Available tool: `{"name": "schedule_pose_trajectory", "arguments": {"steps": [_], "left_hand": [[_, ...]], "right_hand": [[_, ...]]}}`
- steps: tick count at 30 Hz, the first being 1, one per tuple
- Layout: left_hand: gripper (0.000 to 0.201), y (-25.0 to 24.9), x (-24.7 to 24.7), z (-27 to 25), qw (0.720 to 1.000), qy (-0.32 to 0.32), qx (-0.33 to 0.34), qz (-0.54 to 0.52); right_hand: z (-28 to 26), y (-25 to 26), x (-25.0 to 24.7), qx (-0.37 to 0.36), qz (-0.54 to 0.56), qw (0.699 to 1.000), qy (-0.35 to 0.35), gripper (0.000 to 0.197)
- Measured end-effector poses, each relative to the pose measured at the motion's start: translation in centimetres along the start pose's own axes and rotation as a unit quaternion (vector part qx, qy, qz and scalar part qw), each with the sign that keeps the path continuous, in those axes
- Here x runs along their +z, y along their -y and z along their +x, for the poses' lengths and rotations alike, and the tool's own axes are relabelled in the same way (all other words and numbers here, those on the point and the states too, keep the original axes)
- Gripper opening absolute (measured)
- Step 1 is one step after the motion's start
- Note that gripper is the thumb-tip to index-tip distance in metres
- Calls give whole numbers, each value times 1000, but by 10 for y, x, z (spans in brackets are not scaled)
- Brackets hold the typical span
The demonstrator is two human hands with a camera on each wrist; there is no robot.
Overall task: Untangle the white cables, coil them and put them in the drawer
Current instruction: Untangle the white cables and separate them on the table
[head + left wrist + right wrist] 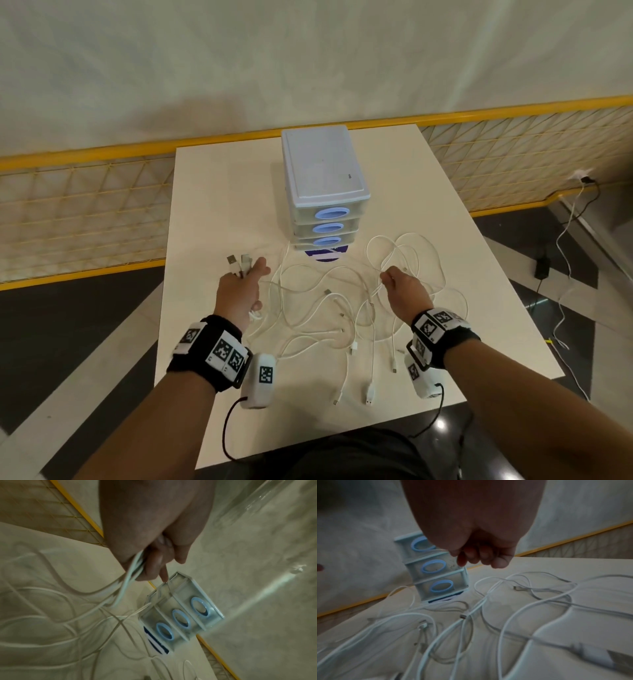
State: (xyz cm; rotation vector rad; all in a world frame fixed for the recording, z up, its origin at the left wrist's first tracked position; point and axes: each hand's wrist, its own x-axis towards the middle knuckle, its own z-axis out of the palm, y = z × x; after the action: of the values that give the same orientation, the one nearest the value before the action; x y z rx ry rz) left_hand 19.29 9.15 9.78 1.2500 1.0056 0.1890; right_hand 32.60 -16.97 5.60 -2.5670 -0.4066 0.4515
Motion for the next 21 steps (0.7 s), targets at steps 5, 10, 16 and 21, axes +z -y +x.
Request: {"name": "schedule_pose_trajectory", "arguments": {"steps": [5,10,16,21], "left_hand": [[20,10,-6,-5,998,41,-13,-51],[30,16,-4,-5,994,46,-20,-96],[38,17,-3,-3,993,45,-19,-112],[39,15,-6,-5,993,46,19,-106]], "right_hand": [[-1,-13,8,66,-154,986,13,33],[-8,12,30,-35,-149,988,-21,35],[-1,32,57,-1,-150,971,185,36],[-3,34,65,31,-124,970,208,23]]}}
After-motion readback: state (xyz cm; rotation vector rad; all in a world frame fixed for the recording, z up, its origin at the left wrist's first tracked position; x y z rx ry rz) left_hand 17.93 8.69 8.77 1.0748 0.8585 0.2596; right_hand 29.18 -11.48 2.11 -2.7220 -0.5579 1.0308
